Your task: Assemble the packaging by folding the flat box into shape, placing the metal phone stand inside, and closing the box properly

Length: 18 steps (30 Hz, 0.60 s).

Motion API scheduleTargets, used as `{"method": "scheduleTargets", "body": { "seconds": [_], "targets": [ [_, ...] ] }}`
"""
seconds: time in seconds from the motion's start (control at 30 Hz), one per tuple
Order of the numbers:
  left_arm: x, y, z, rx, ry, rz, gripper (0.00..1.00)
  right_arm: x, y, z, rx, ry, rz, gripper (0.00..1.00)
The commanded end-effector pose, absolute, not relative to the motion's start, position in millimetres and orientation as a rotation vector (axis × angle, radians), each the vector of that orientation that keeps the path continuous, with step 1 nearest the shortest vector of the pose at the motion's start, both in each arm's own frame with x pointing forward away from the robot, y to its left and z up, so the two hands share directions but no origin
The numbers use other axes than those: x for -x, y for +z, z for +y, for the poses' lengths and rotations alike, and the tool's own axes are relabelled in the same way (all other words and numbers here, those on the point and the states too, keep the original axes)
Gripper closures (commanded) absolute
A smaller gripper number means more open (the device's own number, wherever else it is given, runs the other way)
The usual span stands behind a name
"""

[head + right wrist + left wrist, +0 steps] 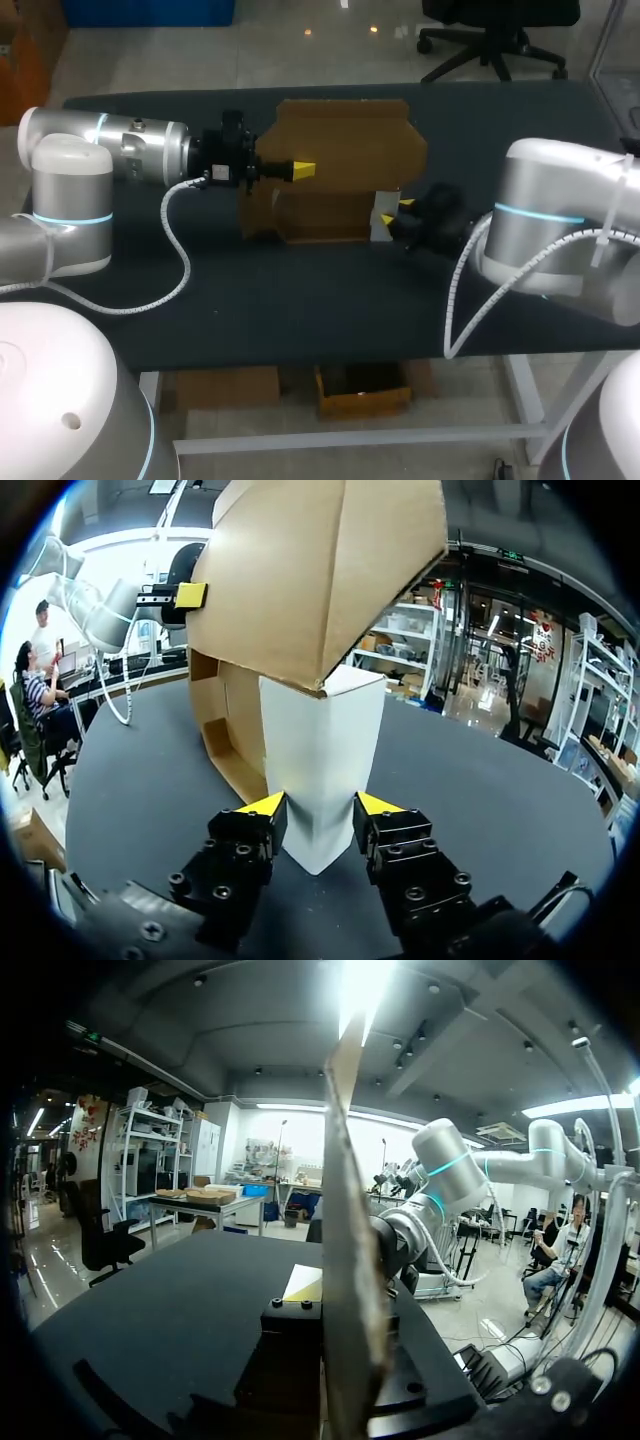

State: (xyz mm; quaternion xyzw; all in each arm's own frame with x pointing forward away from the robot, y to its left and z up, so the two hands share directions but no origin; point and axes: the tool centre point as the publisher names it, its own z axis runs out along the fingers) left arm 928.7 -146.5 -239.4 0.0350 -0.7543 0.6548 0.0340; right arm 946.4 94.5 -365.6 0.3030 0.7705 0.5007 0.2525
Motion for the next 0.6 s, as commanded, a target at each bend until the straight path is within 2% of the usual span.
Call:
{"method": "scheduleTargets", "body": {
  "seconds": [0.03,0.6],
  "targets": [
    [-928.8,-243.8,-147.1,-0.106,2.014,-2.318,1.0,-949.0,-367.0,101.6,-0.865,1.31,2.042,0.6],
    [-928.8,-243.8,-147.1,-0.106,2.014,-2.318,1.0,-950.1,-366.9,100.6,-0.971,1.278,1.955,0.63]
  ]
}}
